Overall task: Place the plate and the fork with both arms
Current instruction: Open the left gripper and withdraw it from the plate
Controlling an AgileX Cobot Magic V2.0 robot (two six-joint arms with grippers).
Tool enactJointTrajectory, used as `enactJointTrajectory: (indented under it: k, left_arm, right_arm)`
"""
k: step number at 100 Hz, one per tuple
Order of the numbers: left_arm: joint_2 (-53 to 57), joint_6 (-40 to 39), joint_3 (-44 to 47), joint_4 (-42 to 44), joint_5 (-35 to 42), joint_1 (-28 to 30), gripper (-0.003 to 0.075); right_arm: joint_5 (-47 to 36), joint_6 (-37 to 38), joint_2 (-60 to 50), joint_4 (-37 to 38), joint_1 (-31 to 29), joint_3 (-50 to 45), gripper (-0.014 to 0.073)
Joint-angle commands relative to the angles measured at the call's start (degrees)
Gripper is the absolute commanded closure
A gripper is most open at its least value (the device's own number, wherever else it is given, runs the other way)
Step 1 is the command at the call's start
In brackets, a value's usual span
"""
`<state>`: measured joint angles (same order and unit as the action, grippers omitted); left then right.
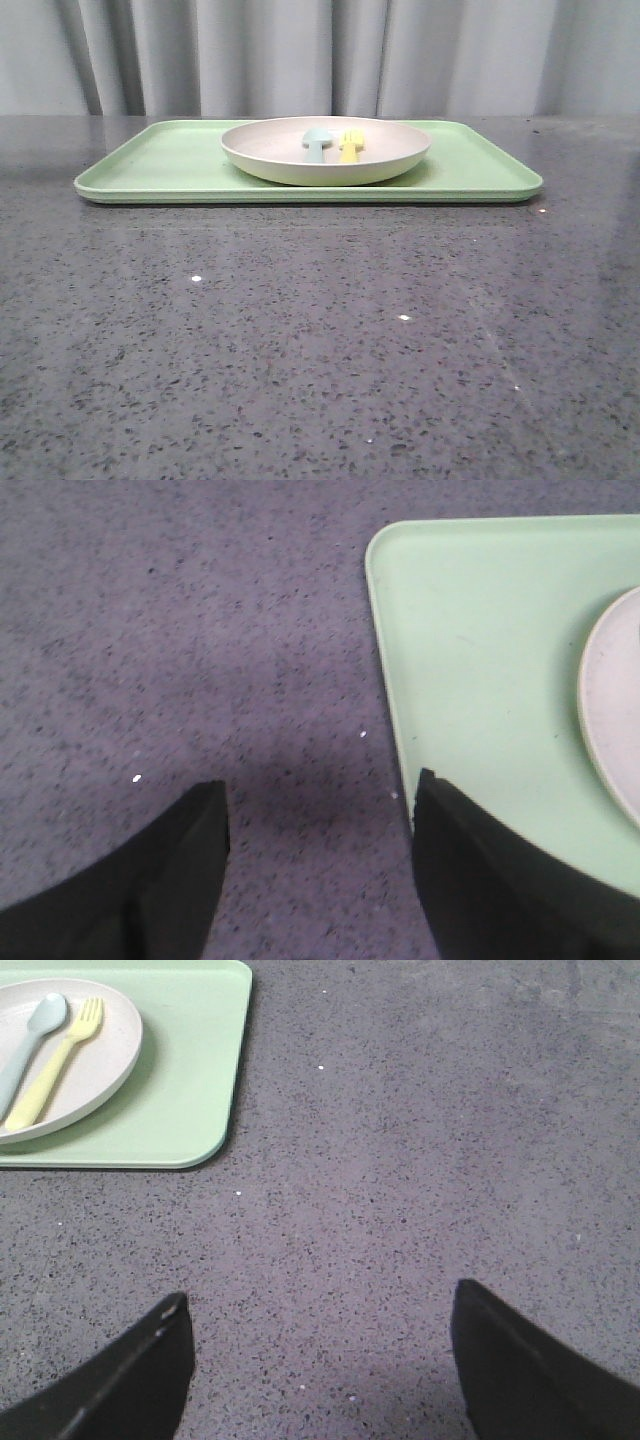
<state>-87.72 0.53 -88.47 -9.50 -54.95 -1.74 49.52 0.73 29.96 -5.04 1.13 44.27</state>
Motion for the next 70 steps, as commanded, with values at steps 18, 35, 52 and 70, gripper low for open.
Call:
enactJointTrajectory:
  k: [18,35,52,70]
  left_arm:
    - [18.1,-0.5,19.4,2.1,11.5,2.9,0.0321]
    - [26.8,-0.5,30.9,2.7,13.1,3.4,0.0321]
    - [35.2,-0.5,40.1,2.7,14.0,3.4,0.0321]
    - [44.0,-0.5,46.9,2.7,14.1,3.4,0.0321]
  right_arm:
    - [-3.7,-0.2,0.7,-0.3,-0.3,2.0,0.0051]
    - [-3.8,-0.2,0.7,-0.3,-0.3,2.0,0.0051]
    - [-3.8,-0.2,0.7,-0.3,-0.3,2.0,0.0051]
    - [-3.7,-0.2,0.7,-0.3,-0.3,2.0,0.0051]
